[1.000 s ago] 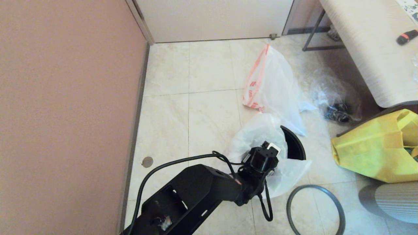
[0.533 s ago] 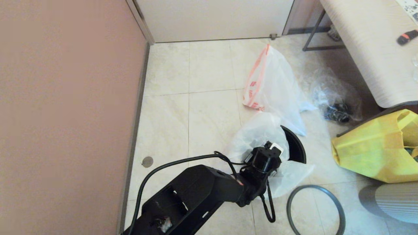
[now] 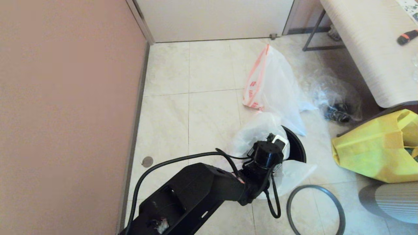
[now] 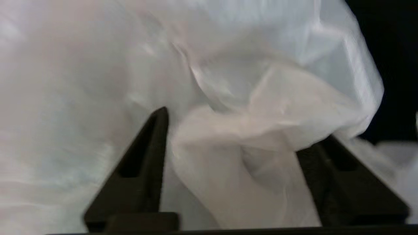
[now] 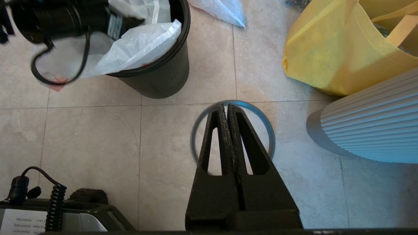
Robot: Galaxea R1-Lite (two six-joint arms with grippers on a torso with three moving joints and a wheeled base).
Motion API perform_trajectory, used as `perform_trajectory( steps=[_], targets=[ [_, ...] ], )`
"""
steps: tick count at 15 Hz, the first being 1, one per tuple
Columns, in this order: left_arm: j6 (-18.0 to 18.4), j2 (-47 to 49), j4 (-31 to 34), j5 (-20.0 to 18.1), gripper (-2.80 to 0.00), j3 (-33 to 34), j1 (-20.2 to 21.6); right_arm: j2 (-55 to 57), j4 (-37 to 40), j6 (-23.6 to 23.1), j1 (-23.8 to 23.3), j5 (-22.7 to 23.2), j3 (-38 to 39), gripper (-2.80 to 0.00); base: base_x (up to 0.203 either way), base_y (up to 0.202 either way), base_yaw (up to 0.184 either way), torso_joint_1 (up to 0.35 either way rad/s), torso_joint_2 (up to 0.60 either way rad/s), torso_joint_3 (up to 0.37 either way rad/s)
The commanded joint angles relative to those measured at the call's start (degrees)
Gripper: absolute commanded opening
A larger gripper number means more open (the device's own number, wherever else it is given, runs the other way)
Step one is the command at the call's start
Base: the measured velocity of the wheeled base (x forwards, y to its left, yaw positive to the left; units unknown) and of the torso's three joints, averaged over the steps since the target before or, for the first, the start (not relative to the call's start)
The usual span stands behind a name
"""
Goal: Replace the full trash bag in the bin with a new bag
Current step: Put the new garbage bag on the trash can
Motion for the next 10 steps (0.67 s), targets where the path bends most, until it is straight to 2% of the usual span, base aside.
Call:
perform_trajectory(
  steps=[1,3,4,6,8,10],
  targets=[
    [-0.64,-2.51,0.01,0.86,0.00,0.93,-0.15,0.09,0.03,-0.08,0.03,0.05,0.00,-2.80,0.000,0.000,0.000,0.000,0.00,0.000],
    [-2.50,-3.91,0.33,2.16,0.00,3.17,-0.21,0.09,0.03,-0.06,0.04,0.05,0.00,-2.80,0.000,0.000,0.000,0.000,0.00,0.000],
    [-4.68,-5.75,1.33,2.27,0.00,5.10,-0.50,0.09,0.03,0.00,0.04,0.05,0.00,-2.80,0.000,0.000,0.000,0.000,0.00,0.000],
    [-12.55,-10.46,8.53,1.68,0.00,8.47,-1.55,0.09,0.03,0.00,0.04,0.05,0.00,-2.80,0.000,0.000,0.000,0.000,0.00,0.000],
    [-21.96,-14.20,20.60,-1.17,0.00,9.91,-2.45,0.09,0.03,-0.08,0.04,0.05,0.00,-2.80,0.000,0.000,0.000,0.000,0.00,0.000],
    [-26.37,-16.57,26.32,-6.18,0.00,9.83,-2.69,0.09,0.03,0.00,0.04,0.05,0.00,-2.80,0.000,0.000,0.000,0.000,0.00,0.000]
  ],
)
